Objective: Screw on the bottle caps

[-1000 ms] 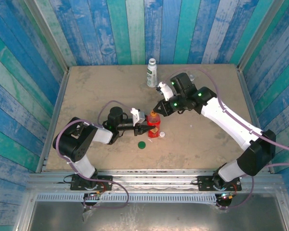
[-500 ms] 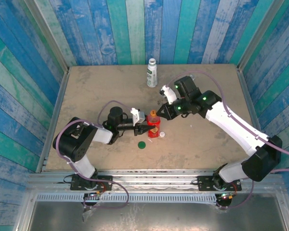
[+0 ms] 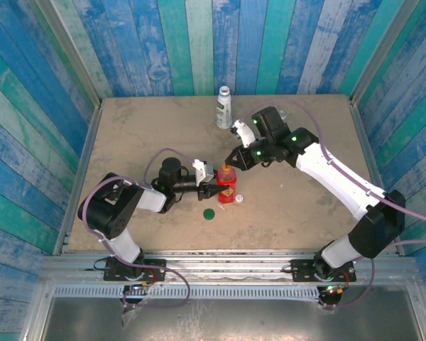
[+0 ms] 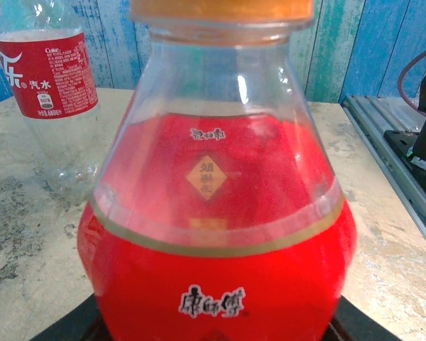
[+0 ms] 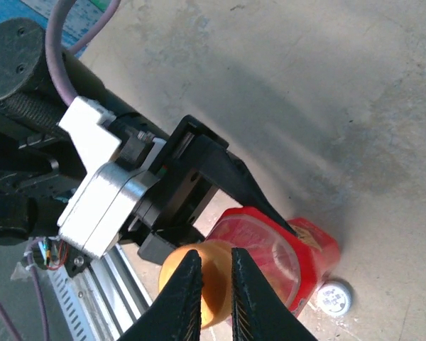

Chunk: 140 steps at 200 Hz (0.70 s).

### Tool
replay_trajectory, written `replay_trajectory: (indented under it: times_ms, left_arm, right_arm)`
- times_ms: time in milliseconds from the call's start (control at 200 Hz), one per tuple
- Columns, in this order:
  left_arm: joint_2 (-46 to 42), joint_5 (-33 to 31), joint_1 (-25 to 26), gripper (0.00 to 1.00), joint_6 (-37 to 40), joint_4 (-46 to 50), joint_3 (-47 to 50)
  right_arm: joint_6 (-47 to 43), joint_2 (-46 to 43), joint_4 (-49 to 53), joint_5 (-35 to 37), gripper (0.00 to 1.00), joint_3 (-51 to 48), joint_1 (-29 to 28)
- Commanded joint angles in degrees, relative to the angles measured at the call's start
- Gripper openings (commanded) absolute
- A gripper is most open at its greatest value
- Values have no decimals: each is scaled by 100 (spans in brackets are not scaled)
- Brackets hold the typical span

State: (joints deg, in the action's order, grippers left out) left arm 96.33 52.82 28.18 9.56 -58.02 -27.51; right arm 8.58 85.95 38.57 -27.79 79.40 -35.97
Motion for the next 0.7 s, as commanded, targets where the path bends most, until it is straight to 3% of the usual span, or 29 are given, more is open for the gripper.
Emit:
replay_trajectory:
  times_ms: [0,130,255,431,696]
  left_arm:
    - [52,-25,7,48,-62,357,58]
    - [42,-35,9,49,-53,405,41]
    - [48,-26,9,48,-60,403,43]
    - [34,-27,3,49,-41,405,61]
    - [17,-35,4,49,6,439,59]
  right_arm:
    - [-16,-313,213,-386,16,-412,-11]
    - [-68,-546,304,-553,17,-575,-112]
    - [-72,-591,272,-190,17,-409,-87]
    - [-50,-264,161,91,32,-48,63]
    - [-74,200,117,-223,29,217,76]
